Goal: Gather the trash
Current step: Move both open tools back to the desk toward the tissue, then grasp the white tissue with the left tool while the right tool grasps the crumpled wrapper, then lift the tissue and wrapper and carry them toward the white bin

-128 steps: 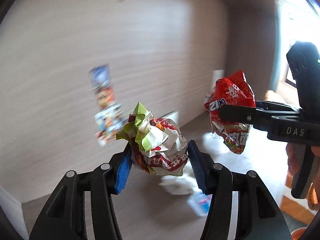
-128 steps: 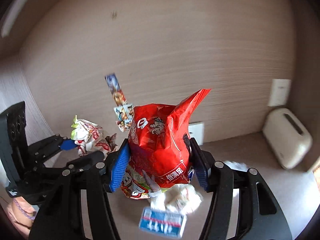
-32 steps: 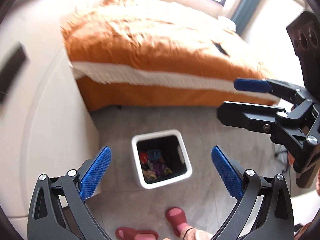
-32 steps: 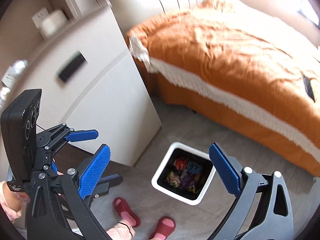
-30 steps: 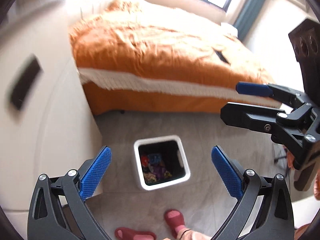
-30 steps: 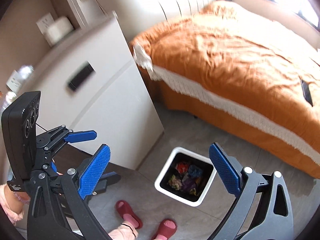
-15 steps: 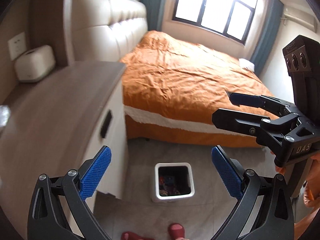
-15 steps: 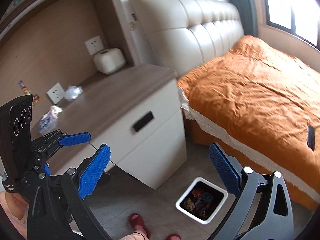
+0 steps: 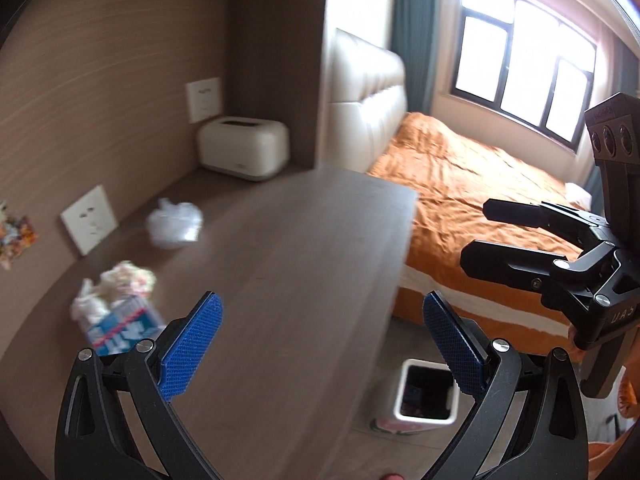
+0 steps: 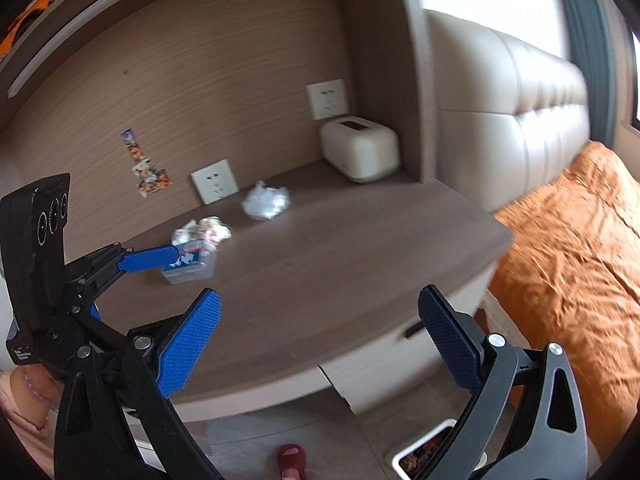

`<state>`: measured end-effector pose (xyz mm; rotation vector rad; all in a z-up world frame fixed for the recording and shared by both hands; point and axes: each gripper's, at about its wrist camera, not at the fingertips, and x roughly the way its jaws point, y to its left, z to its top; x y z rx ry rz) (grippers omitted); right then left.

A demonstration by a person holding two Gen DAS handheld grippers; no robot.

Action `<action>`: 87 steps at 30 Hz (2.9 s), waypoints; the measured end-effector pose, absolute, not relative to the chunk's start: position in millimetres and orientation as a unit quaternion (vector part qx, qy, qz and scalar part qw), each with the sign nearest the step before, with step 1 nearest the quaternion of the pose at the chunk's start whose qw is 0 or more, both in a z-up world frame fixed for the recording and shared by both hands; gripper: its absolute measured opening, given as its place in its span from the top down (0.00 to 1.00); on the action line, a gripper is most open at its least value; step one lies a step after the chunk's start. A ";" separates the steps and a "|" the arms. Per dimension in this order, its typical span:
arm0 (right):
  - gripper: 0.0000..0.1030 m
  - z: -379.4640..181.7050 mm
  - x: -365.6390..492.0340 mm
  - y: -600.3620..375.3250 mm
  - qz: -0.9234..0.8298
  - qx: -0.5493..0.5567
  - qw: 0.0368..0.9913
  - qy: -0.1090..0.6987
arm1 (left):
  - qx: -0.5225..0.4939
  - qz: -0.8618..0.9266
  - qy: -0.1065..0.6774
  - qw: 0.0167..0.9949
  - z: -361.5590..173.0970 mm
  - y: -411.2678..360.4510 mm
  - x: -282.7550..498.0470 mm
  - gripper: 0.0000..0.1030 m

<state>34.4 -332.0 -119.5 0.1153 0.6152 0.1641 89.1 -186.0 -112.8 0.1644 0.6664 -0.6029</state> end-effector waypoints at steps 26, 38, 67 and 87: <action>0.04 -164.5 223.1 -157.2 0.192 0.015 0.915 0.354 | 0.000 -0.118 0.365 0.923 -146.2 19.8 225.0 0.05; 0.09 -204.1 274.4 -124.5 0.184 -0.025 0.897 0.402 | 0.030 -0.161 0.430 0.888 -192.9 14.9 281.4 0.21; 0.42 -107.2 201.1 -175.2 0.171 0.012 0.940 0.297 | 0.080 -0.209 0.312 0.923 -74.9 -29.7 207.3 0.85; 0.42 -137.6 185.3 -181.8 0.158 0.008 0.928 0.337 | 0.060 -0.150 0.404 0.900 -183.2 -3.2 257.5 0.80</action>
